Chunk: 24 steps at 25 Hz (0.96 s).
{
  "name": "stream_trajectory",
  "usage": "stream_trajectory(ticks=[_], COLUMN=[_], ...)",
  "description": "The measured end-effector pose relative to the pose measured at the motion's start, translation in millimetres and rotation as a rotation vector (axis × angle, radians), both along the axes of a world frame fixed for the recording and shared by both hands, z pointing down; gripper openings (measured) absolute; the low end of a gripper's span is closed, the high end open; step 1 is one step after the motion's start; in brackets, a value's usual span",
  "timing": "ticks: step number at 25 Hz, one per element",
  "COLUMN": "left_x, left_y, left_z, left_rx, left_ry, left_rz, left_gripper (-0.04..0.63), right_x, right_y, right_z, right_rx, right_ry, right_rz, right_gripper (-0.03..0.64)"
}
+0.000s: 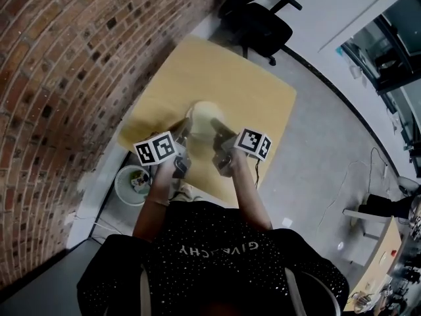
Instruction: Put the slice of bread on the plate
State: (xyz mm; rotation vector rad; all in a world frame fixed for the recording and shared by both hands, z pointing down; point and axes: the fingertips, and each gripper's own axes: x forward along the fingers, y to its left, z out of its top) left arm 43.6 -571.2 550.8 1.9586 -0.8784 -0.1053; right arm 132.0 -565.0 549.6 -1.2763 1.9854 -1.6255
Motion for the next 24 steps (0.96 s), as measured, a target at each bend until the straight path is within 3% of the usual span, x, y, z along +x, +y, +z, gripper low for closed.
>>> stream_trajectory(ticks=[24], left_x=[10], left_y=[33], left_z=[-17], left_rx=[0.023], left_ry=[0.014], left_rz=[0.011], left_gripper=[0.012], right_x=[4], right_y=[34], right_z=[-10], right_rx=[-0.009], right_ry=[-0.003], right_rz=[-0.009], right_gripper=[0.011])
